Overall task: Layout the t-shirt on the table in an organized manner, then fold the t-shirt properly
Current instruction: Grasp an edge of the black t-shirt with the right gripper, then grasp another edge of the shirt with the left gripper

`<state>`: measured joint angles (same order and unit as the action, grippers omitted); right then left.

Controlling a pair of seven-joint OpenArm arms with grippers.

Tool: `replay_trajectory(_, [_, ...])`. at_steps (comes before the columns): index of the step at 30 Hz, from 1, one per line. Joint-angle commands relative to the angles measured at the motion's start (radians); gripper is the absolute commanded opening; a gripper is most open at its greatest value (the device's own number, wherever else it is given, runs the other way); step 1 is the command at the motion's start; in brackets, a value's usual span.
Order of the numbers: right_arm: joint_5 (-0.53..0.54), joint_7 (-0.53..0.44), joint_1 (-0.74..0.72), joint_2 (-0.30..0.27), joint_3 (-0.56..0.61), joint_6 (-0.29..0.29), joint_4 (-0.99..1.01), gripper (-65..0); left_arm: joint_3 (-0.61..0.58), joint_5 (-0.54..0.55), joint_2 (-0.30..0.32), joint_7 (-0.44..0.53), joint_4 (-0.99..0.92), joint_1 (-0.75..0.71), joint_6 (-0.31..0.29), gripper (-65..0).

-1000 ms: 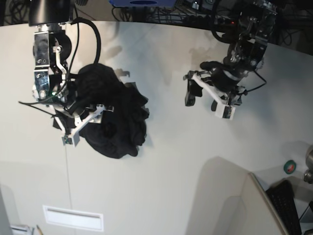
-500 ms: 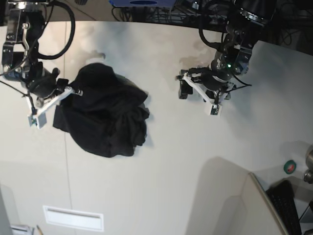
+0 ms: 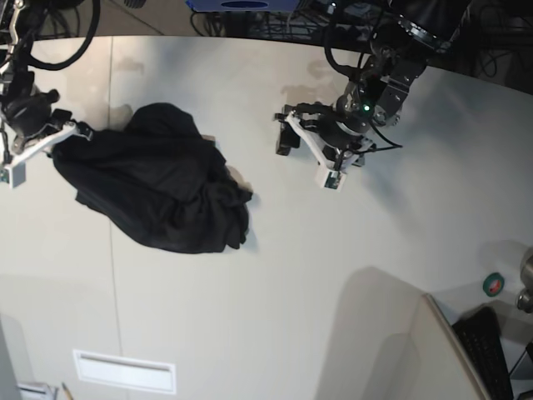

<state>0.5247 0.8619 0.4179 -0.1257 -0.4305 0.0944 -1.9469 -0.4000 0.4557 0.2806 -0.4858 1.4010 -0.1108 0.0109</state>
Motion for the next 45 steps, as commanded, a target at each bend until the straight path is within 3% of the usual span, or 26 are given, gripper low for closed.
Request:
replay_trajectory(1, [0.007, -0.034, 0.014, -0.007, -0.023, 0.006, -0.015, -65.0, 0.008, 0.002, 0.004, 0.023, 0.016, 0.003, -0.002, -18.4])
replay_trajectory(7, [0.004, -0.134, 0.045, -0.007, -0.041, 0.006, 0.059, -65.0, 0.103, 0.002, 0.045, 0.151, -0.012, -0.076, -0.006, -18.1])
replay_trajectory(12, [0.004, -0.137, 0.043, -0.012, -0.034, 0.006, 0.065, -65.0, 0.036, 0.008, 0.039, 0.164, 0.002, -0.046, -0.006, -17.6])
replay_trajectory(22, [0.004, -0.134, 0.048, -0.012, -0.032, 0.006, 0.065, -65.0, -0.032, 0.013, -0.234, 0.132, -0.039, 0.167, -0.006, -17.3])
replay_trajectory(27, [0.004, -0.134, 0.051, -0.012, -0.032, 0.006, 0.065, -65.0, -0.032, 0.004, -0.286, -0.047, -0.073, 0.263, -0.006, -17.1])
replay_trajectory(29, [0.004, -0.134, 0.051, -0.012, -0.032, 0.006, 0.065, -65.0, -0.05, 0.002, -0.292, -0.055, -0.127, 0.311, -0.006, -14.0])
replay_trajectory(32, [0.004, -0.134, 0.051, -0.012, -0.032, 0.006, 0.065, -65.0, -0.172, 0.012, -0.286, -0.055, -0.217, 0.394, -0.006, -7.9])
replay_trajectory(35, [0.004, -0.134, 0.051, -0.012, -0.032, 0.006, 0.065, -65.0, -0.228, 0.012, -0.291, -0.055, -0.288, 0.42, -0.006, -7.7])
replay_trajectory(41, [0.004, -0.134, 0.048, -0.012, -0.032, 0.006, 0.065, -65.0, -0.23, 0.012, -0.32, -0.055, -0.375, 0.422, -0.007, -8.1])
replay_trajectory(43, [0.004, -0.134, 0.043, -0.012, -0.032, 0.006, 0.065, -65.0, -0.227, 0.012, -0.323, -0.055, -0.421, 0.429, -0.007, -12.0])
replay_trajectory(44, [0.004, -0.134, 0.043, -0.012, -0.032, 0.006, 0.065, -65.0, -0.231, 0.013, -0.324, -0.055, -0.44, 0.441, -0.007, -18.6])
replay_trajectory(45, [0.002, -0.134, 0.04, -0.012, -0.032, 0.006, 0.067, -65.0, -0.231, 0.013, -0.33, -0.055, -0.454, 0.449, -0.007, -29.1])
